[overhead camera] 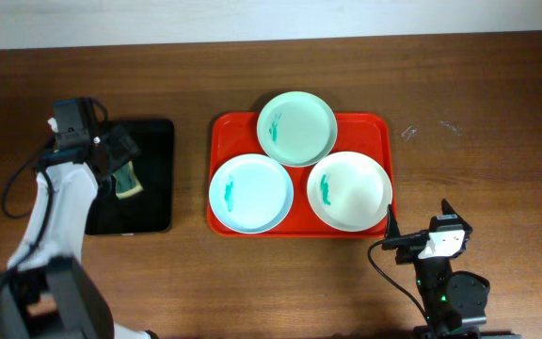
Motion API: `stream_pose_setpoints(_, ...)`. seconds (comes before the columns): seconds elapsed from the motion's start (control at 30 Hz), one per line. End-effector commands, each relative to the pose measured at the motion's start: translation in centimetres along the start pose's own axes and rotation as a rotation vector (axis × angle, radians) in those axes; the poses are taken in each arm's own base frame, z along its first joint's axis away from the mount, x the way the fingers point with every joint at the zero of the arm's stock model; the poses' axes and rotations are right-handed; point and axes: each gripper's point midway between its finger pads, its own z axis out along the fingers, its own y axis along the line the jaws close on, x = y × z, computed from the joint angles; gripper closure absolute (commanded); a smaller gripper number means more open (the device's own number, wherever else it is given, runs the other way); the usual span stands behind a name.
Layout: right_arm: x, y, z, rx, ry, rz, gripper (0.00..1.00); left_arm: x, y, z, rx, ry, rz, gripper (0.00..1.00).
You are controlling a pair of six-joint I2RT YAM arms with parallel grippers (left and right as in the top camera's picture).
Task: Clean dirty plates on tray and stack at the side
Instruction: 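Lower the left gripper and grasp the green-yellow sponge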
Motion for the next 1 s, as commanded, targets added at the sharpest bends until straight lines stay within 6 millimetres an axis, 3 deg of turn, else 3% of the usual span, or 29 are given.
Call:
stream_pose_setpoints(0.0, 0.3, -0.1, 0.0, 0.01, 0.005, 0.004, 0.02, 0.1, 0.5, 3.3, 0.008, 0.044, -0.052, 0.01)
stream_pose_setpoints(0.2, 0.3, -0.1, 0.0, 0.01, 0.005, 0.004, 0.02, 0.3, -0.8, 6.0, 0.059, 0.05, -0.053, 0.01)
stream_pose_setpoints(0.3, 0.3, -0.1, 0.0, 0.01, 0.005, 0.004, 0.02, 1.2, -1.3, 7.0, 0.088, 0.089, -0.051, 0.02)
stream_pose_setpoints(0.4, 0.3, -0.1, 0.0, 0.01, 0.005, 0.004, 0.01, 2.1, -1.2, 8.0, 0.079, 0.12, -0.047, 0.1)
stream_pose_setpoints(0.5, 0.3, -0.1, 0.0, 0.01, 0.005, 0.004, 0.02, 3.2, -2.6, 8.9, 0.165, 0.159, 0.044, 0.09)
stream_pose_setpoints(0.63, 0.3, -0.1, 0.0, 0.01, 0.005, 0.004, 0.02, 3.5, -2.1, 10.0, 0.135, 0.159, 0.05, 0.06)
stream_pose_setpoints(0.73, 0.3, -0.1, 0.0, 0.01, 0.005, 0.004, 0.02, 2.8, -0.5, 10.6, 0.037, 0.117, 0.055, 0.06)
stream_pose_setpoints(0.83, 0.3, -0.1, 0.0, 0.01, 0.005, 0.004, 0.02, 1.9, 0.0, 10.7, 0.004, 0.078, 0.055, 0.16)
stream_pose_setpoints(0.9, 0.3, -0.1, 0.0, 0.01, 0.005, 0.004, 0.02, 1.8, -0.1, 10.7, 0.006, 0.074, 0.054, 0.43)
stream_pose_setpoints(0.97, 0.3, -0.1, 0.0, 0.01, 0.005, 0.004, 0.01, 1.8, -0.1, 10.7, 0.006, 0.075, 0.053, 0.77)
